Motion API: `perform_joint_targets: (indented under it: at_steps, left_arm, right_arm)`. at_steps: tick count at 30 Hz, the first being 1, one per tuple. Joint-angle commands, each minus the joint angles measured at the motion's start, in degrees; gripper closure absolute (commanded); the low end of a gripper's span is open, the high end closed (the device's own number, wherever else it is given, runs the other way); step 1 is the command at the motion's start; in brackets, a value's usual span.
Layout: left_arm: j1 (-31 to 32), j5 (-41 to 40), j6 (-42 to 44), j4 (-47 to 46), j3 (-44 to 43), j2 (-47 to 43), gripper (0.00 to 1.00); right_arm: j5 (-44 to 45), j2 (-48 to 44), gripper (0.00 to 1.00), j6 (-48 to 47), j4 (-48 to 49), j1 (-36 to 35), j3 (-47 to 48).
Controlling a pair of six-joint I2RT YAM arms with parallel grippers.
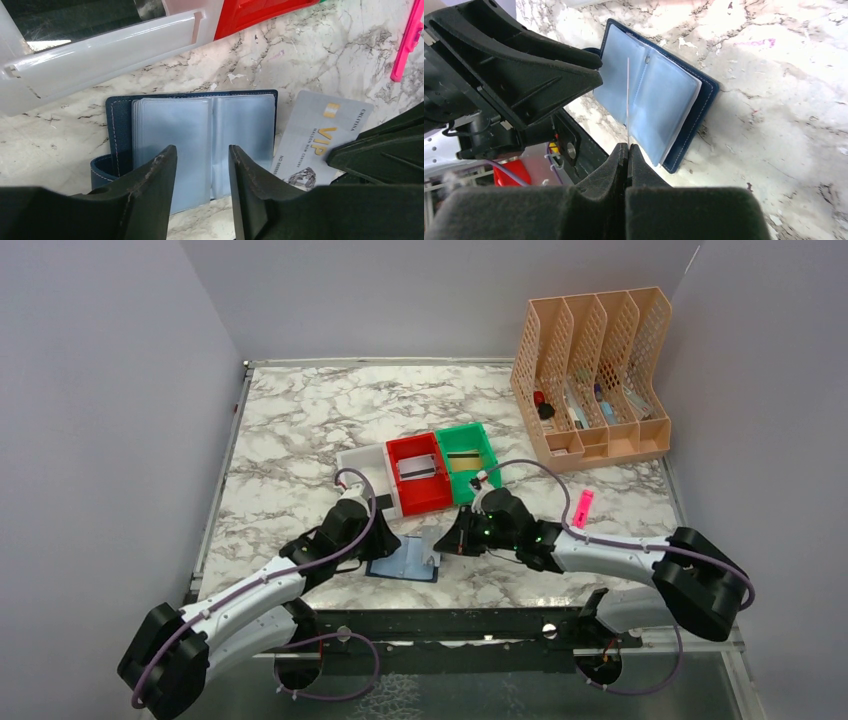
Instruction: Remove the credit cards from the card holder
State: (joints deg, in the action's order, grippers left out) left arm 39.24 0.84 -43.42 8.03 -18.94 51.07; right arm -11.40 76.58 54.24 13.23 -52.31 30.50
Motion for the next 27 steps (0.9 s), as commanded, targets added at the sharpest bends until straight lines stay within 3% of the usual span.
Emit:
perform_joint_targets:
  at_steps: [1, 10, 20, 27]
  left_arm:
    - [0.04, -1.47, 0.35, 0.84, -2.64, -0.48, 0.52]
    - [0.04, 1.36, 1.76, -4.25, -2.95, -4.54, 0.48]
    - [0.04, 10.43, 2.92, -15.02, -1.88, -3.64, 0.43]
    - [0.04, 9.46, 3.48, -14.03, -2.51, -3.73, 0.43]
  right_arm:
    - [4.24, -4.10, 0.99, -5.63, -3.70, 0.20, -0.68]
    - [5.65, -8.70, 0.99, -17.37, -5.77, 0.55, 1.78]
    - [-13.39, -7.95, 0.99, -18.66, 2.25, 7.99, 0.37]
    - [-16.16, -9.35, 0.99, -25.79, -1.26, 12.58, 3.55]
